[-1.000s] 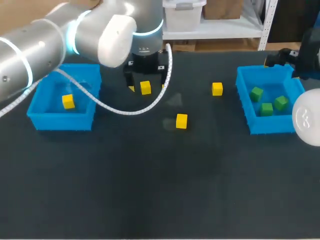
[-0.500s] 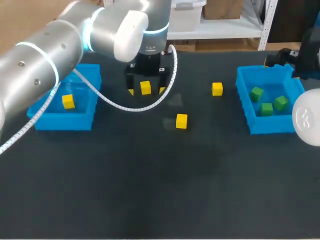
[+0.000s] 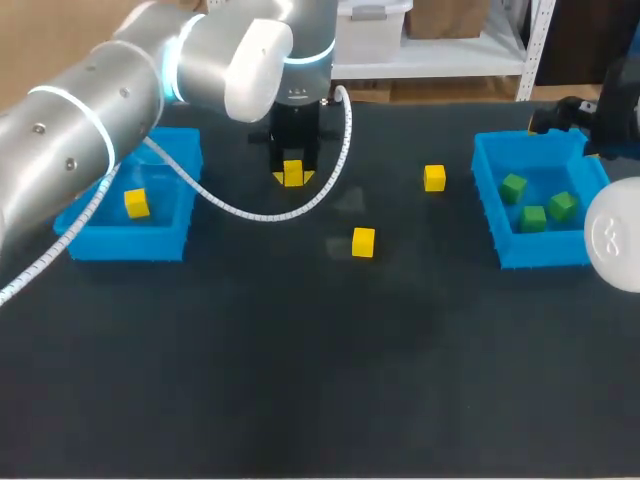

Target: Put the green cubes in the right bin and the yellow cubes in the left bin.

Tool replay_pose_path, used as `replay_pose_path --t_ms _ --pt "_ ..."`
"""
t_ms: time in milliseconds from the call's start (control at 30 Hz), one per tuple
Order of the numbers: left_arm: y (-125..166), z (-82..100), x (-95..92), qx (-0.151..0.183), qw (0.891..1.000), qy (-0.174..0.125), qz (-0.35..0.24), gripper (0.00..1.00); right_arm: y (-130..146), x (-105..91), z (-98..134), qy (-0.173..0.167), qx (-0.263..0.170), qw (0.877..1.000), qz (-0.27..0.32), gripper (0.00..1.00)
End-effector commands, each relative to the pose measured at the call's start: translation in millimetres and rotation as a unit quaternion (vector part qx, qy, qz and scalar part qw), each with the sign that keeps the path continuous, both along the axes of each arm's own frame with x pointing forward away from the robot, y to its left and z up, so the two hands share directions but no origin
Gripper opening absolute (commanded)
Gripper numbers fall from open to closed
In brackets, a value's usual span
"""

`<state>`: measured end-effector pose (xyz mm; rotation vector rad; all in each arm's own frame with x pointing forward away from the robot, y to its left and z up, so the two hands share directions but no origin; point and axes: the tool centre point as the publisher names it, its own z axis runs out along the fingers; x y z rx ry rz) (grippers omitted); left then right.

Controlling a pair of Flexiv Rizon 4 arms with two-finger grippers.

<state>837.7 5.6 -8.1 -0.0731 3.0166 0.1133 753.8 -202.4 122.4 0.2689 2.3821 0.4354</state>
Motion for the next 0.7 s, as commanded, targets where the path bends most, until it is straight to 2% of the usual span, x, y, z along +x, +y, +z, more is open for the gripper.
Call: replay_pose_path --t_ms 33,200,400,533,700 --pt "17 26.8 -36.2 -0.01 0.994 -0.073 -0.08 0.0 0 -0.9 1 0.001 -0.002 1.0 -0.001 1.0" --pt "49 71.4 -62.6 -0.024 0.983 -0.127 -0.134 0.0 0 -0.9 1 0.001 -0.002 1.0 -0.001 1.0" --pt "96 112.1 -82.8 -0.043 0.977 -0.165 -0.131 0.0 0 -0.9 1 0.001 -0.002 1.0 -0.001 1.0" --pt "132 122.2 -88.1 -0.039 0.979 -0.174 -0.102 0.0 0 -0.9 1 0.001 -0.002 1.0 -0.001 1.0" --pt "177 117.2 -87.3 -0.025 0.984 -0.17 -0.045 0.0 0 -0.9 1 0.001 -0.002 1.0 -0.001 1.0"
